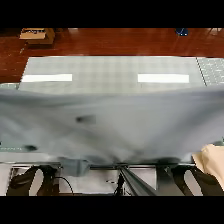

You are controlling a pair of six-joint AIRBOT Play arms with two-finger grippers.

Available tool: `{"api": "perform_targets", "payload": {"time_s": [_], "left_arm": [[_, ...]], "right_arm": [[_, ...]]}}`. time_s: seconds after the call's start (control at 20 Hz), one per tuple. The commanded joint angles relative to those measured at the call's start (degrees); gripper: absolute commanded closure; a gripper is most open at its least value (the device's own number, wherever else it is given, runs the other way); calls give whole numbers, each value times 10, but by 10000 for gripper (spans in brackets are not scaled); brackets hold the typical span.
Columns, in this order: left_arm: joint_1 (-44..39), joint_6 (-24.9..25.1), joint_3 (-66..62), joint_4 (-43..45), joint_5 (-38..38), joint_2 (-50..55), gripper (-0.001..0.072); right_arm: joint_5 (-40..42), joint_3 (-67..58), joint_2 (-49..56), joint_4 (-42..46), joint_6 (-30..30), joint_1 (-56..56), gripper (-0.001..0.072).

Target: Fold the shirts.

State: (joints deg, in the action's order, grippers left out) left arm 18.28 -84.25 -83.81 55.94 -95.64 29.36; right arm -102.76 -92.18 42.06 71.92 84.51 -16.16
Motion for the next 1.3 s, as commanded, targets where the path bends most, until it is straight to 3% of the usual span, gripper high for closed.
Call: {"api": "perform_targets", "payload": {"time_s": [0.0, 0.25, 0.35, 0.6, 1.05, 1.25], "left_arm": [[-5, 36, 164, -30, 106, 37, 685], [-70, 130, 225, -83, 315, 219, 684], [-97, 162, 225, -104, 415, 294, 684], [-142, 176, 225, -116, 630, 424, 684], [-212, 178, 225, -114, 818, 545, 684], [-216, 176, 225, -117, 831, 580, 684]], "right_arm": [[19, 75, 100, 25, -23, 42, 685], [292, 75, 270, 21, -23, 91, 684], [364, 75, 320, 13, -23, 104, 684], [522, 76, 400, 18, 5, 98, 684], [638, 76, 513, 13, 21, 103, 684], [649, 76, 552, -17, 21, 103, 683]]}}
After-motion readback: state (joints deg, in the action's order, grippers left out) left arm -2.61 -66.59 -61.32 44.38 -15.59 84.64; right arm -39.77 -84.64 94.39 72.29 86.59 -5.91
